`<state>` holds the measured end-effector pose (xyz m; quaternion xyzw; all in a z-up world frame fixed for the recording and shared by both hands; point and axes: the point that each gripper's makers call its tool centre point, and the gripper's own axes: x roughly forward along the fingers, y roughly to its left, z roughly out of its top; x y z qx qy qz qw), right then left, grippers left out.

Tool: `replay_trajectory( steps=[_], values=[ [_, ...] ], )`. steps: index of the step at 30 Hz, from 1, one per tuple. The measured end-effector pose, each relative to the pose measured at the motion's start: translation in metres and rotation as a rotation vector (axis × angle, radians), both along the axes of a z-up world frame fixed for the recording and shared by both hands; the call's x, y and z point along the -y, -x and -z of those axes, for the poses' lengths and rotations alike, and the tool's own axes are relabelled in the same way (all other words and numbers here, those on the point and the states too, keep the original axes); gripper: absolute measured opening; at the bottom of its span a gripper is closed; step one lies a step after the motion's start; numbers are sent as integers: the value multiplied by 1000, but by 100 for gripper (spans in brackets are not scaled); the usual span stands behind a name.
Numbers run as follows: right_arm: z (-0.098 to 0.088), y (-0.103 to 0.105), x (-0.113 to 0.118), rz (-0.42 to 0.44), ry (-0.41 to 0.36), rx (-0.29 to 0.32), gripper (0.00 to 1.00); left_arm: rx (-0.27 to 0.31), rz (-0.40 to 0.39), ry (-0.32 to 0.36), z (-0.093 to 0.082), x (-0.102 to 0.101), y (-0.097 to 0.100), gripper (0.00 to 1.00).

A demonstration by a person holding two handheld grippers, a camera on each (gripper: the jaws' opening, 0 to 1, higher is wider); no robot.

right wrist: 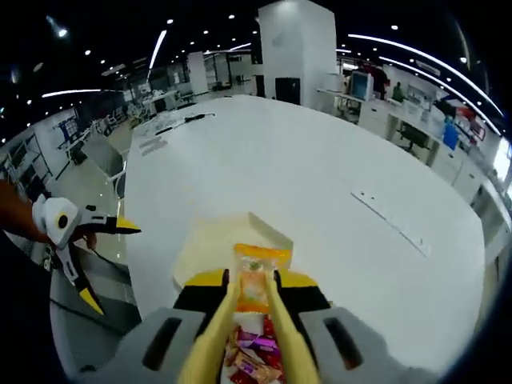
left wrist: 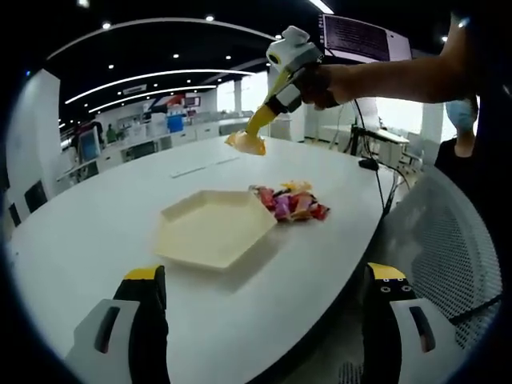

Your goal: Place the target food into the container with the food tongs after gripping and lifting it, then release it inside without dropping or visibly crushing the food.

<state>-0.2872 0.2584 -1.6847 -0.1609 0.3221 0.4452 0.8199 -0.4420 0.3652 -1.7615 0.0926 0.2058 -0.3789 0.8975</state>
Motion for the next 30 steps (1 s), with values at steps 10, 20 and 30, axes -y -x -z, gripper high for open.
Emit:
replay_trajectory(
  steps=[10,20,30],
  values=[
    [9,5,-39,-73,15,-6,21,0,3,-5,1,0,0,99],
    [15,2,-62,-103,4,13,23,-5,12,-22,4,1,0,99],
    [31,-2,-73,-111,16,4,24,7,-17,6,-2,-3,-3,99]
  ],
)
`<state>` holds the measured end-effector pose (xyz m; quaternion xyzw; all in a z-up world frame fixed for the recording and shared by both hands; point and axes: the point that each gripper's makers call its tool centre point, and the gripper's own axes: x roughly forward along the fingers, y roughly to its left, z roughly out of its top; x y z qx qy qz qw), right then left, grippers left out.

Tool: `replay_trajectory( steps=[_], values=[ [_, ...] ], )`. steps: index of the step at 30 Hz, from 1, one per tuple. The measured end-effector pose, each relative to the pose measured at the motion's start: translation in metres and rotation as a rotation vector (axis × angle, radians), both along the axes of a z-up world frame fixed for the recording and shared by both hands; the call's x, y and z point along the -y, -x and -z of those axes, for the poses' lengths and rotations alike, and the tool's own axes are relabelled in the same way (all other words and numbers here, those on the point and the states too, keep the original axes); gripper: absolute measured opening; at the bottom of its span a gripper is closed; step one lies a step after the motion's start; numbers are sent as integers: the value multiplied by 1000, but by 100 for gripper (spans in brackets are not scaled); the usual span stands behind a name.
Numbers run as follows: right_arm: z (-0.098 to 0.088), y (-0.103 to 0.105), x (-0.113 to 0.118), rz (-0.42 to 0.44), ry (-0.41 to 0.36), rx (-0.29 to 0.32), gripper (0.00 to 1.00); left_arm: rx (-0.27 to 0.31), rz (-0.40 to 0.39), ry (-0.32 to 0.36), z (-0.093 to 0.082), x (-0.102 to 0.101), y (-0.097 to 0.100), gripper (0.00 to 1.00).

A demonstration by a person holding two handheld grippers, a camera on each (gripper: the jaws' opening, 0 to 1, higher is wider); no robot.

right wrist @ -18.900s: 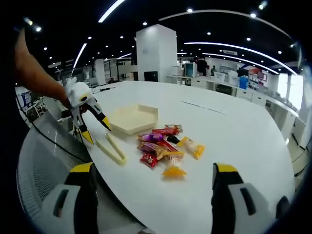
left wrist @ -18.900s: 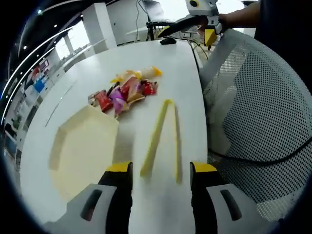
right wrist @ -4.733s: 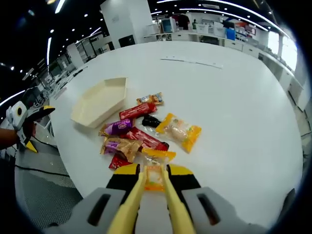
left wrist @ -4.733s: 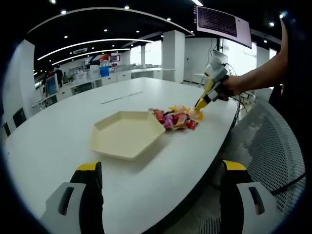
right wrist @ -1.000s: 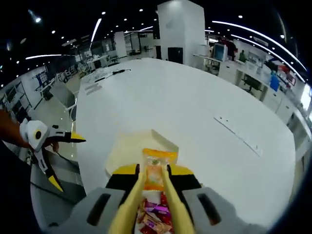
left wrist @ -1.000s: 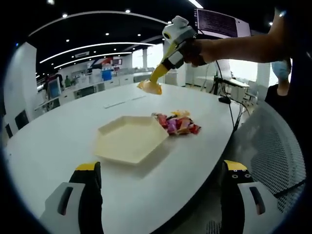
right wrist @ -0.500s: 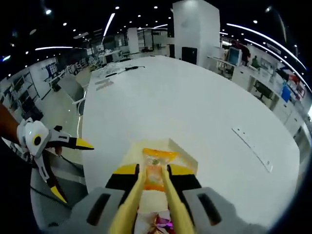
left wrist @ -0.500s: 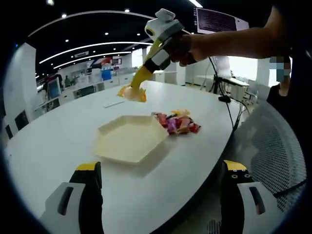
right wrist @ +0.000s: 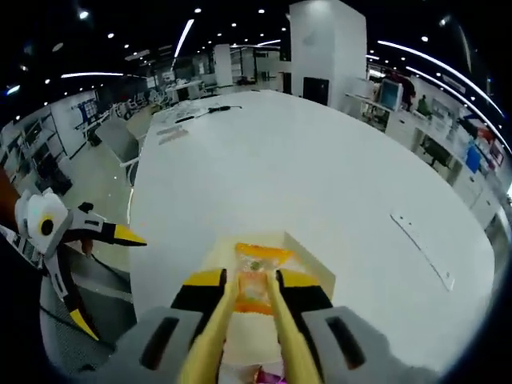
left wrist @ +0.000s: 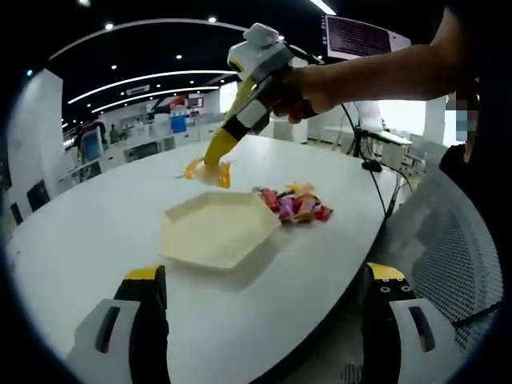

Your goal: Place the target food into the container with the food tongs after gripping and lifting it, then release it inside without dropping or visibly crushing the food.

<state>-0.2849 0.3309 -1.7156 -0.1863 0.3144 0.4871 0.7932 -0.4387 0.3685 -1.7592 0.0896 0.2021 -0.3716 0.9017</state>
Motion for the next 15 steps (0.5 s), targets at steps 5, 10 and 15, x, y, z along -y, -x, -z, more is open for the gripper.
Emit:
replay_trajectory(
  steps=[5,10,15],
  values=[
    [4,3,-4,-14,-3,4,25,2,5,1,-1,1,0,98],
    [1,4,-2,-56,8,31,25,1,12,0,-1,2,0,98],
    [-3,-1,5,-49,-15,35,27,0,10,-3,0,1,-1,98]
  ],
)
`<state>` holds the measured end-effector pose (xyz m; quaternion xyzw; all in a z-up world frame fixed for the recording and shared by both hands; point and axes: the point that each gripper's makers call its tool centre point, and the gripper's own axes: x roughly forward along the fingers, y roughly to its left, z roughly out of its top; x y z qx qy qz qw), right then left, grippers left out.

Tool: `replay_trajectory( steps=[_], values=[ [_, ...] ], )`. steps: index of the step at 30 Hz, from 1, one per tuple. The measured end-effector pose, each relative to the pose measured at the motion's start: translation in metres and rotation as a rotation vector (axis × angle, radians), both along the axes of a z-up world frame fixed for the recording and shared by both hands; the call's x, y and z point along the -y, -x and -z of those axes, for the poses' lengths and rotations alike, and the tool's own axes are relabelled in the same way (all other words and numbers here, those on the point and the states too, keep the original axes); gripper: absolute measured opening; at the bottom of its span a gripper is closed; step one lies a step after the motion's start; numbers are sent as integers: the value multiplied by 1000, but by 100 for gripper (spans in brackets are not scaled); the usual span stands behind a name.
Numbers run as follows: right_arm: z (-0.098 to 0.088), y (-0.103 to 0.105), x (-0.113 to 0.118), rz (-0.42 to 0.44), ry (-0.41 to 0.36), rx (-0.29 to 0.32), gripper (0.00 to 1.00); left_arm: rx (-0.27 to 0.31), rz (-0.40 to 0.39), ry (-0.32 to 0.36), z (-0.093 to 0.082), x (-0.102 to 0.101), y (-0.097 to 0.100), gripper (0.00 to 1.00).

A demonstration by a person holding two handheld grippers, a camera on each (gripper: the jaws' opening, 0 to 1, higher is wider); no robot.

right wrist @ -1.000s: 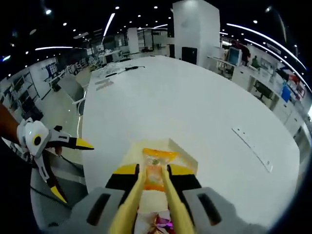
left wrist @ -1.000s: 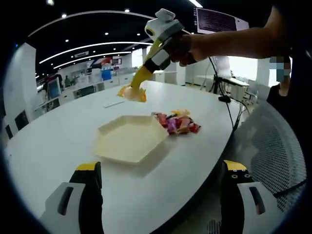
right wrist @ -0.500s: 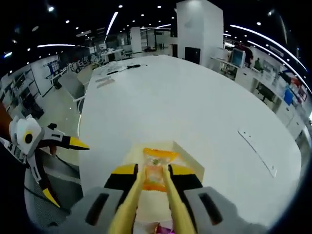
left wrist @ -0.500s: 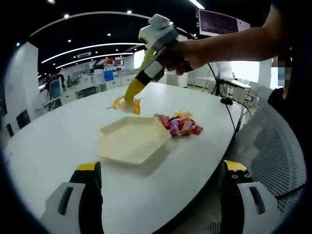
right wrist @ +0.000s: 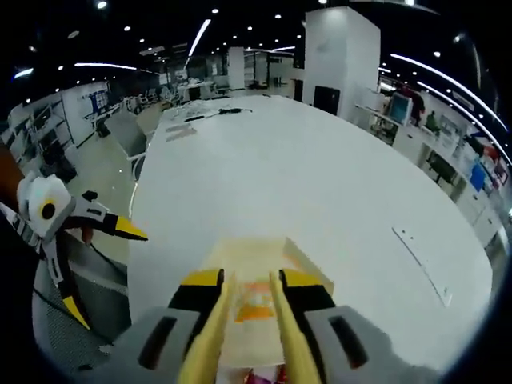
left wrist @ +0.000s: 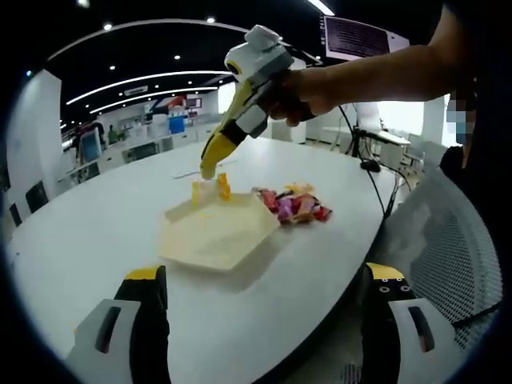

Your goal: Place the target food into the container with the food tongs after gripping and lifting it, then release it inside without dropping or visibly crushing the food.

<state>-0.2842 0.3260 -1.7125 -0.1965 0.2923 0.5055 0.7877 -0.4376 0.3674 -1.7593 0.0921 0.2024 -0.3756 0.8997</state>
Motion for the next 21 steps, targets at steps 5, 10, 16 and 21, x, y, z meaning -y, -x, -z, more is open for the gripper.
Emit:
replay_trajectory(
  steps=[5,10,16,21],
  values=[
    [-1,1,4,-13,3,11,26,0,-1,-1,0,0,0,98],
    [-10,1,10,-26,-11,22,26,2,0,-1,0,0,0,98],
    [-21,5,25,-47,-19,34,27,0,4,-3,1,0,0,98],
    [-23,8,45,-44,-6,33,27,2,10,-5,0,1,1,98]
  ],
)
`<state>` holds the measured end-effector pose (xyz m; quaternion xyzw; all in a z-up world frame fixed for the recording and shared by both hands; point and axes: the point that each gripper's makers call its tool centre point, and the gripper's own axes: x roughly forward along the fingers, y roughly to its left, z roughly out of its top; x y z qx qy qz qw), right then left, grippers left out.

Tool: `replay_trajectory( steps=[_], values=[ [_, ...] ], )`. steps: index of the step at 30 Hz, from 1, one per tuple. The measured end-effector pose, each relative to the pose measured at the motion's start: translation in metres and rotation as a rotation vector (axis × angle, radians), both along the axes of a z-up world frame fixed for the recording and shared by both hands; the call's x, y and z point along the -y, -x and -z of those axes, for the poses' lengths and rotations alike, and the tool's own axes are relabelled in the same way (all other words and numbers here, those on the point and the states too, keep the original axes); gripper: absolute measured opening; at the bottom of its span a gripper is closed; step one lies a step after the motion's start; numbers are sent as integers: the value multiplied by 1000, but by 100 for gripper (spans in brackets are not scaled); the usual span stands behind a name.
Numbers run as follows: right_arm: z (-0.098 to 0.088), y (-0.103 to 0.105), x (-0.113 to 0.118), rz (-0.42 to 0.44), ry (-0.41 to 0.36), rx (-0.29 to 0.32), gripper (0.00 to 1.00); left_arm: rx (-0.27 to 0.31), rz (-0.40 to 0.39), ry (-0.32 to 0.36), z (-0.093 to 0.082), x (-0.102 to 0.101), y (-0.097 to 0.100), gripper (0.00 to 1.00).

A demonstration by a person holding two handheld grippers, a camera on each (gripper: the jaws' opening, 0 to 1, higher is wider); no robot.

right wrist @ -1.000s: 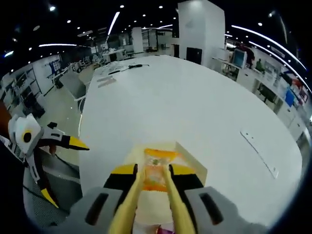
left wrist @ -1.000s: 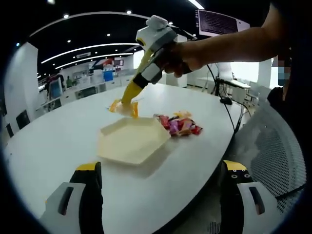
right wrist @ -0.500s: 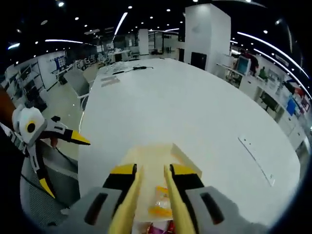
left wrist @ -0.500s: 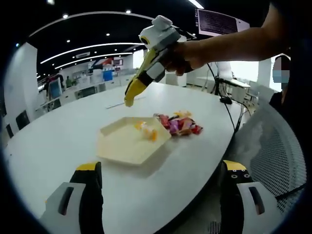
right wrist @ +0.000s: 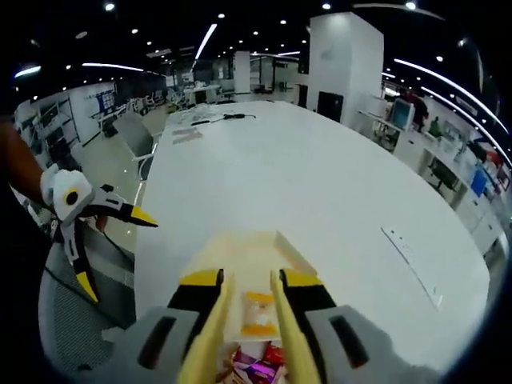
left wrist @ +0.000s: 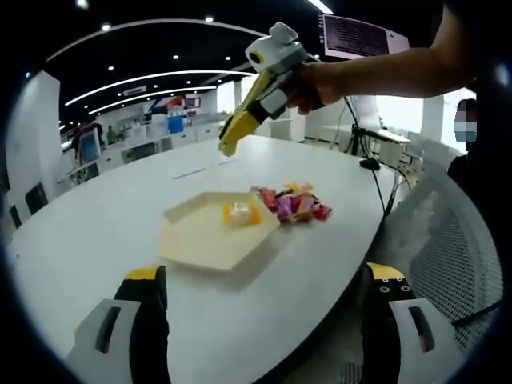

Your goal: Place the target food into the container with the food tongs after gripping and lifting it, then release it inside without dropping or visibly crushing the food.

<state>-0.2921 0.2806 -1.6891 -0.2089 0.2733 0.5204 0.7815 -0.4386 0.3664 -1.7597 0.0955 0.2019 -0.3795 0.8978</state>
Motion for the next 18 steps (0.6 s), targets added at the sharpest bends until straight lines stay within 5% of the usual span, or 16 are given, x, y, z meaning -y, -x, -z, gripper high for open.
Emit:
replay_trajectory(
  steps=[18],
  values=[
    [-7,8,74,31,11,7,27,4,-29,11,-1,-6,-3,99]
  ],
)
